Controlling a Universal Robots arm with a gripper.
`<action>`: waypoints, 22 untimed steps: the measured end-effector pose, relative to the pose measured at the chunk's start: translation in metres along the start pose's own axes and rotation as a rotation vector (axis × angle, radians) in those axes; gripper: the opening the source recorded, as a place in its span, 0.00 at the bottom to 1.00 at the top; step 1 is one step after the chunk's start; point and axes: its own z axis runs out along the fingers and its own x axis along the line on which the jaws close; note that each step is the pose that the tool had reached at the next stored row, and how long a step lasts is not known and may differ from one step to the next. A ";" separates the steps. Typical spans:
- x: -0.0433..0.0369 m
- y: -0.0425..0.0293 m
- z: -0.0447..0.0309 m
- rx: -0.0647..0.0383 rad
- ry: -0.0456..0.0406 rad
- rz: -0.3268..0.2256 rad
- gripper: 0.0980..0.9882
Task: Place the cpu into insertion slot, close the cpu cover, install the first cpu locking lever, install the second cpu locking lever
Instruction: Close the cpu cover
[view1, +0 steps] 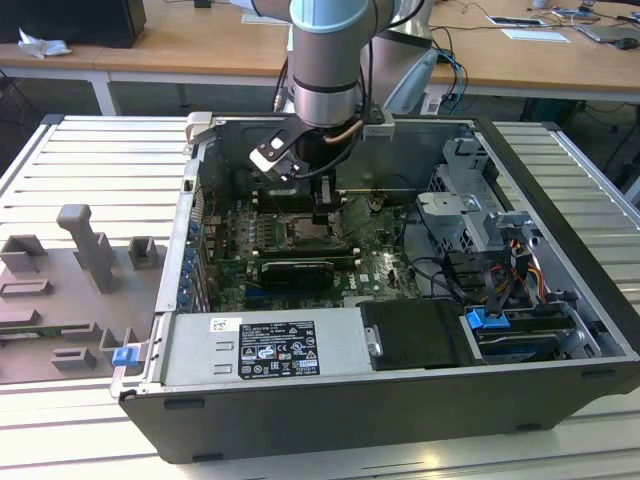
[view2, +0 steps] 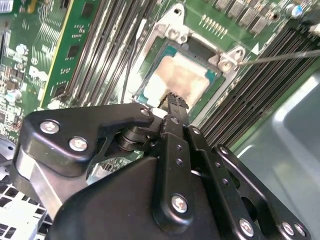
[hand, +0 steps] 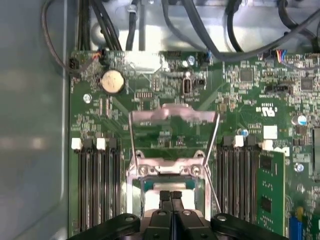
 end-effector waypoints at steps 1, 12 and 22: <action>0.0000 0.0018 0.0001 0.000 0.0000 0.000 0.01; -0.0001 0.0114 -0.0071 0.002 -0.0025 0.000 0.01; -0.0003 0.0232 -0.0162 0.002 -0.0054 0.000 0.01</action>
